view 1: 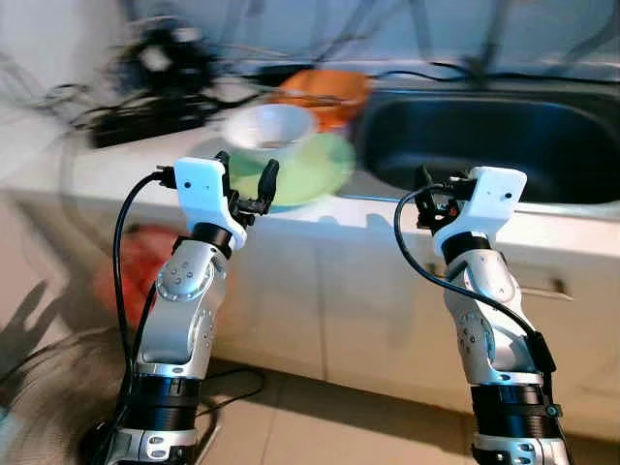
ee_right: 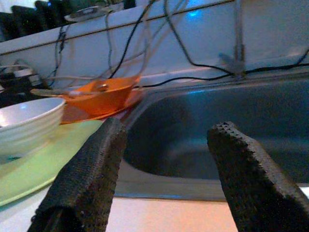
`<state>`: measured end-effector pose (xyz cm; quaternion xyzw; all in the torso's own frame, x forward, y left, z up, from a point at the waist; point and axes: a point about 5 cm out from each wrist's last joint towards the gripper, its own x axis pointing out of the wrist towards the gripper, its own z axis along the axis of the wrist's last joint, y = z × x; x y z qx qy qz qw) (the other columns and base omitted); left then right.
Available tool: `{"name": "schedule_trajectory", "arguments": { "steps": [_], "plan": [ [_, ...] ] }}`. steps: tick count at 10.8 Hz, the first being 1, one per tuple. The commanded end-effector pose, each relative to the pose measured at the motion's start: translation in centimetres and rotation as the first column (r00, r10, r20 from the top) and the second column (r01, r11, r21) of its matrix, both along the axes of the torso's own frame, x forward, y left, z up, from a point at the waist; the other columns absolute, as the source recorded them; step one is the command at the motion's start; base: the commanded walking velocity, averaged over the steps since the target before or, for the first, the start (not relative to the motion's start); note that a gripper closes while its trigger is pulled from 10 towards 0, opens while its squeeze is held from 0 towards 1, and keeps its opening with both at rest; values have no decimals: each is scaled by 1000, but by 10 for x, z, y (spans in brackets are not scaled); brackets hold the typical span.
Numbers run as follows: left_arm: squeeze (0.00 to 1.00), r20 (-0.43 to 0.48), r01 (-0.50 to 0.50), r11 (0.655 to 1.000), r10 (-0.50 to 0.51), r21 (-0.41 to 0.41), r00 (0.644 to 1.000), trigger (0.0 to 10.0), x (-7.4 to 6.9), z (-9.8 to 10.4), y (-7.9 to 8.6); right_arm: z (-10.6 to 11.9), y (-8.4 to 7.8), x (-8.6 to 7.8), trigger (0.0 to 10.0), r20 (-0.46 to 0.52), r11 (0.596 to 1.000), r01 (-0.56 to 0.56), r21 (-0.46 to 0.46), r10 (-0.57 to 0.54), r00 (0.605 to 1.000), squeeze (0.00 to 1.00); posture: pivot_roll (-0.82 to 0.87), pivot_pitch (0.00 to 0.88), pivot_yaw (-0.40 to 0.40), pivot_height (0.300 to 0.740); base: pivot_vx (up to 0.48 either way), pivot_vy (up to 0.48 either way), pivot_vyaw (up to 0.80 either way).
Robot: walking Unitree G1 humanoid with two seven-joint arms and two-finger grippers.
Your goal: Kitchen organization
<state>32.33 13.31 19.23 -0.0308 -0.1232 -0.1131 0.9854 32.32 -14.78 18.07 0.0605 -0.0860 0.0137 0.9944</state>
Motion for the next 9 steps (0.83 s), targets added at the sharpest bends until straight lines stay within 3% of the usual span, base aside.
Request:
{"name": "schedule_trajectory", "arguments": {
  "steps": [1, 5, 9],
  "plan": [
    [0, 1, -5, 1000, 5, -3, 1000, 10000, 1, 1, 3, 4, 8, 2, 10000, 19, 999, -30, -14, 30, 999, 0, 42, 0, 100, 740, 0, 0, -800],
    [0, -71, -15, 1000, 13, -27, 997, 10000, 3, -14, 4, 4, 10, -2, 10000, 27, 998, -43, -37, 45, 999, 0, 33, 0, 97, 740, 0, 0, -800],
    [0, -97, -12, 997, 4, -81, 995, 10000, 3, -26, -9, 8, -4, -4, 10000, 12, 994, -49, -95, 50, 999, 0, -31, 0, 36, 740, 0, 0, -800]
  ]
}}
